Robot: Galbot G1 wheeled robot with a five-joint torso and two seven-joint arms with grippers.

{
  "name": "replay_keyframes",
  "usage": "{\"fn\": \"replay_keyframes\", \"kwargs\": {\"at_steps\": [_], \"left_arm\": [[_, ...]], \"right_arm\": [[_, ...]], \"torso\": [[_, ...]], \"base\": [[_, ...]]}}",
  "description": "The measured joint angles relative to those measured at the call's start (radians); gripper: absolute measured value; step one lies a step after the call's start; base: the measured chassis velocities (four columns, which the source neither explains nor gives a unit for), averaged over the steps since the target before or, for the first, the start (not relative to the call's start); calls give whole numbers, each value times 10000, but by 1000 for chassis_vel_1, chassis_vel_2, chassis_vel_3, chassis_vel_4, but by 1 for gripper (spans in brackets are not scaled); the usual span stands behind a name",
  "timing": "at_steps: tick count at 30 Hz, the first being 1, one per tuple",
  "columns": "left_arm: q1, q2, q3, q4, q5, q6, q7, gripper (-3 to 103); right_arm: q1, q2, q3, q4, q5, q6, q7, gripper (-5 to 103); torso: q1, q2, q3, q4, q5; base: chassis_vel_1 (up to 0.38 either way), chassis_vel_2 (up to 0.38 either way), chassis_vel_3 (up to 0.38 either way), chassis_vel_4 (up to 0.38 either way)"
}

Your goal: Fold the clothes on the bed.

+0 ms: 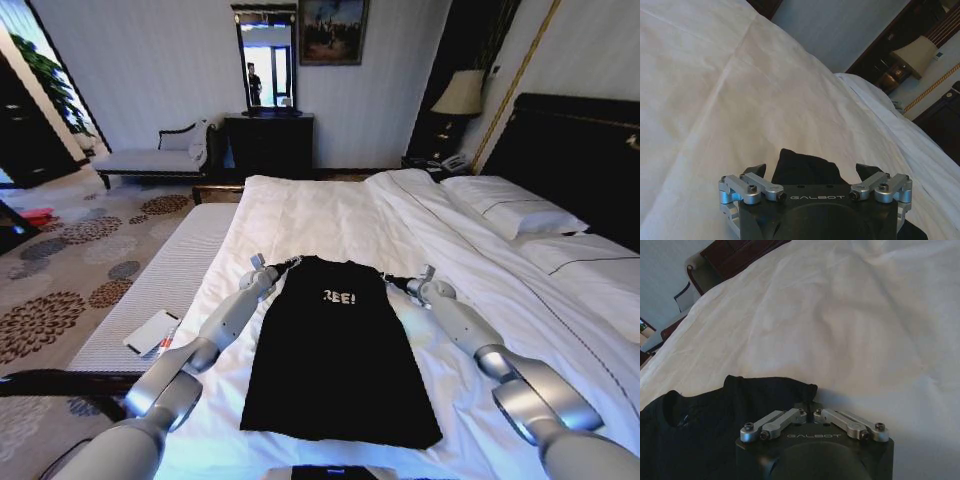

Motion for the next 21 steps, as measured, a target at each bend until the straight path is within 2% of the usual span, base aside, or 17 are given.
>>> {"fn": "replay_keyframes", "kwargs": {"at_steps": [9, 15, 19, 20, 21], "left_arm": [[-155, -81, -101, 320, 52, -6, 43, 100], [-522, -289, -78, 954, 69, -7, 203, 100], [-829, -642, -46, 1713, 288, -15, 327, 100], [-920, -908, -291, 2144, 870, -105, 311, 100], [-934, -978, -395, 2252, 1008, -127, 271, 100]], "right_arm": [[-57, -71, -31, 141, 8, 15, 21, 0], [-183, -136, -41, 308, 29, 22, 58, 0], [-183, -139, -78, 389, 62, 23, 99, 0], [32, 57, -278, 401, 118, 23, 135, 0], [74, 96, -314, 415, 134, 23, 144, 0]], "torso": [[0, 0, 0, 1, -2], [0, 0, 0, 0, 0], [0, 0, 0, -2, 0], [0, 0, 0, -5, 0], [0, 0, 0, 6, 0]], "base": [[0, 0, 0, 0], [0, 0, 0, 0], [0, 0, 0, 0], [0, 0, 0, 0], [0, 0, 0, 0]]}}
